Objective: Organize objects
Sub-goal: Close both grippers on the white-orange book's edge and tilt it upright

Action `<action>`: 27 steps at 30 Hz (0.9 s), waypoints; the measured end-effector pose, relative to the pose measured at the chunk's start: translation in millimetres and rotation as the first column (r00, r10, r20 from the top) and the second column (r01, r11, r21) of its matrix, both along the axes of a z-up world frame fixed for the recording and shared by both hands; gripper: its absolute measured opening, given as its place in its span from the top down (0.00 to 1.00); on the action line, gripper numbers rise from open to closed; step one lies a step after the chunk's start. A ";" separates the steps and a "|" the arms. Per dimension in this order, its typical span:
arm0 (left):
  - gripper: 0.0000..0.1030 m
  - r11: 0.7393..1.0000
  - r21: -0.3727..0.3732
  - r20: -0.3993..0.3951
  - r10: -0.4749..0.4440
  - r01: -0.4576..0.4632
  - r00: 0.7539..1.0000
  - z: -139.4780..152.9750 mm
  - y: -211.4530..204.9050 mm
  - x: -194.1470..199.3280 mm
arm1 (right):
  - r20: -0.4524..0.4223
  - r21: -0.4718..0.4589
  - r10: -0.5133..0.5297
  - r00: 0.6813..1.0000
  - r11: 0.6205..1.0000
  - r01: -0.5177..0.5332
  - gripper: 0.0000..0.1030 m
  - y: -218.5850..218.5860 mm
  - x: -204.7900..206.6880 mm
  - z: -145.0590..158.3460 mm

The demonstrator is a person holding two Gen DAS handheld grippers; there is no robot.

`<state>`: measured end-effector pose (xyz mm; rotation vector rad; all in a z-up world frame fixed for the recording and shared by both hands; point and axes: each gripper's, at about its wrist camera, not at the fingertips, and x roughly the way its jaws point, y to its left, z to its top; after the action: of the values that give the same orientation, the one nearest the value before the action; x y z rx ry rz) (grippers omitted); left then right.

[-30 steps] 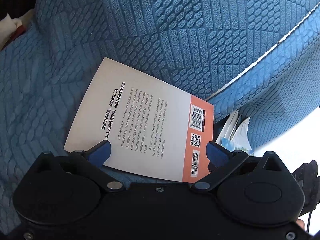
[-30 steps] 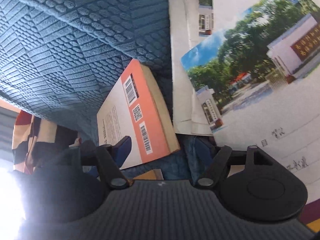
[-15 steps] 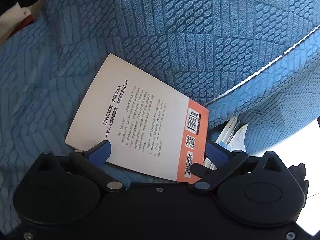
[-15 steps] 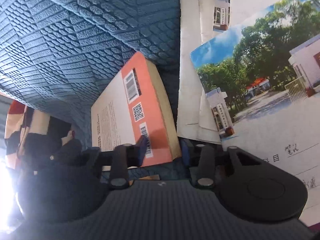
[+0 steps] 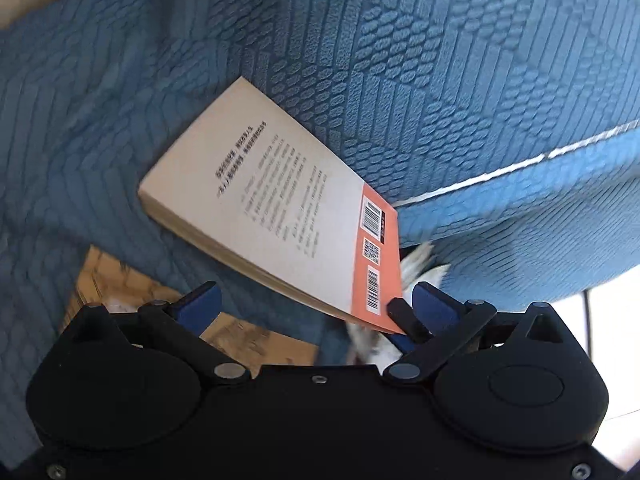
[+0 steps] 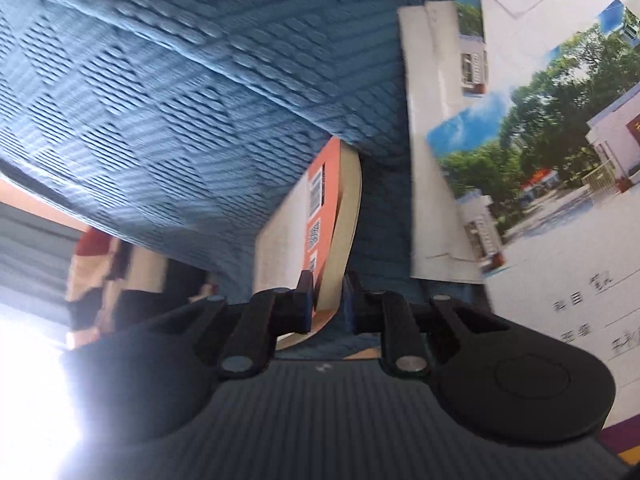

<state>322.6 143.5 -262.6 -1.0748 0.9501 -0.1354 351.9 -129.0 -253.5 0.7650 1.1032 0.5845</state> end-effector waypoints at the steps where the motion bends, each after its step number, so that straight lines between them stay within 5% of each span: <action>1: 0.02 1.000 -0.025 -0.003 0.015 -0.015 1.000 -1.1 1.9 -1.2 | 0.006 0.012 0.002 1.000 1.000 -0.002 0.83 -0.3 -1.1 3.3; 9: 0.12 0.962 -0.264 -0.052 0.060 -0.072 0.997 -23.4 -0.7 -8.5 | 0.053 0.104 0.044 0.998 0.993 -0.049 0.83 6.9 -18.7 27.1; 13: 0.28 0.926 -0.362 -0.091 0.080 -0.108 0.993 -36.1 -4.2 -11.7 | 0.063 0.122 0.067 0.996 0.990 -0.074 0.83 11.1 -28.8 32.9; 20: 0.57 0.888 -0.413 -0.130 0.160 -0.200 0.978 -46.4 5.5 -16.4 | 0.023 0.148 0.068 0.997 0.987 -0.070 0.83 7.6 -42.4 28.5; 27: 0.86 0.896 -0.381 -0.109 0.202 -0.229 0.973 -42.2 13.8 -22.0 | -0.025 0.153 0.055 0.998 0.987 -0.050 0.77 5.5 -36.0 21.3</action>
<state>300.6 157.3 -304.8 -1.5580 0.8756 -0.1093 315.9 -123.5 -232.2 0.8807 1.1167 0.7103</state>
